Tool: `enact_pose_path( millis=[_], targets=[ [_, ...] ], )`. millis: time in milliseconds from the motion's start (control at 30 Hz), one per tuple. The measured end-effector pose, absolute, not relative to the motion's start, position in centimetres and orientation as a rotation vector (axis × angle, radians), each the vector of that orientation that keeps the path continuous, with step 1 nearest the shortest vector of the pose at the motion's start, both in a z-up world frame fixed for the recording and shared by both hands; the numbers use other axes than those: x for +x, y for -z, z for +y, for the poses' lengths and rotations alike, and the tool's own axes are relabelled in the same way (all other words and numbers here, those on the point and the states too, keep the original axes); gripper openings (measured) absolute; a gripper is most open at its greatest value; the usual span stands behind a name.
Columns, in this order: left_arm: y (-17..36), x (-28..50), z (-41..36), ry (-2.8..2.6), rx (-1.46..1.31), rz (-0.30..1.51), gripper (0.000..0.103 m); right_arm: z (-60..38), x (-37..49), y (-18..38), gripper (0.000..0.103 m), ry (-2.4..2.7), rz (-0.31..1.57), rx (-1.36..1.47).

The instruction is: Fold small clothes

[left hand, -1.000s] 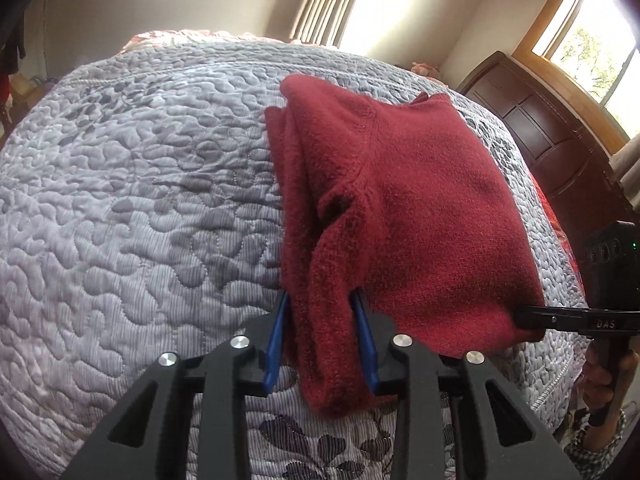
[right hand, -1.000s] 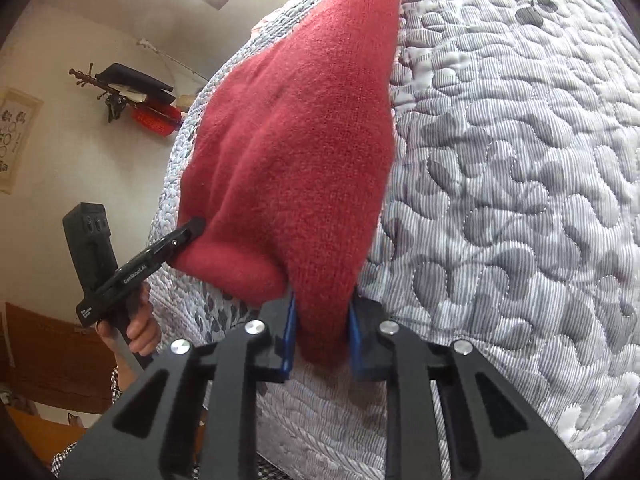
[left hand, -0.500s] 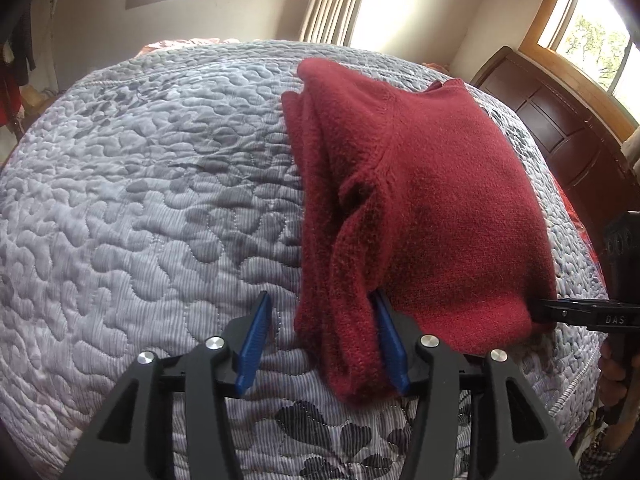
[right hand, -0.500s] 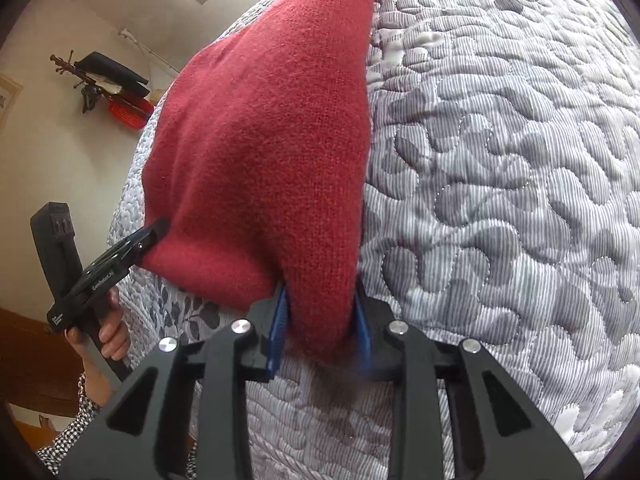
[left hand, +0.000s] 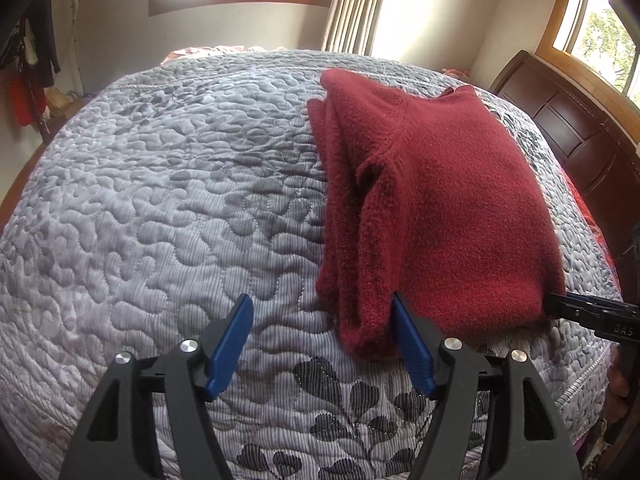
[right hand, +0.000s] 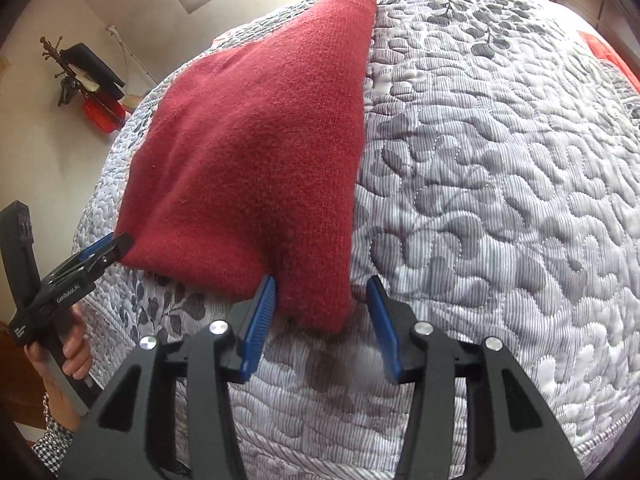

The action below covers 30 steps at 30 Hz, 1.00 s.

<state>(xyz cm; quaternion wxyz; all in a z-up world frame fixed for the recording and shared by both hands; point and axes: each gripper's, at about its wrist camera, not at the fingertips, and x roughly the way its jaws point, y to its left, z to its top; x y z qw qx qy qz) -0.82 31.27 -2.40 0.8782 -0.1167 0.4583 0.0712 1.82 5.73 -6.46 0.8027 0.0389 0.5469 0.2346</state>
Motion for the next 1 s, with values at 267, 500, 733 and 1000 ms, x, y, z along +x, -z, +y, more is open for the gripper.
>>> enact_pose_path(
  millis=[267, 500, 733, 1000],
  targets=[
    [2.2, -3.1, 30.5, -0.19, -0.215, 0.954, 0.072, 5.5, -1.3, 5.9, 0.06, -0.439, 1.121, 0.022],
    [2.5, -4.9, 30.3, -0.241, -0.202, 0.968, 0.072, 5.5, -3.0, 4.9, 0.079, -0.41, 1.073, -0.01],
    [1.6, -6.6, 29.3, -0.281, -0.176, 0.948, 0.074, 6.2, -5.1, 3.7, 0.092, -0.413, 1.031, -0.042],
    [-0.6, -8.3, 27.5, -0.302, -0.13, 0.906, 0.079, 6.7, -6.9, 2.5, 0.094, -0.421, 1.02, -0.043]
  ],
)
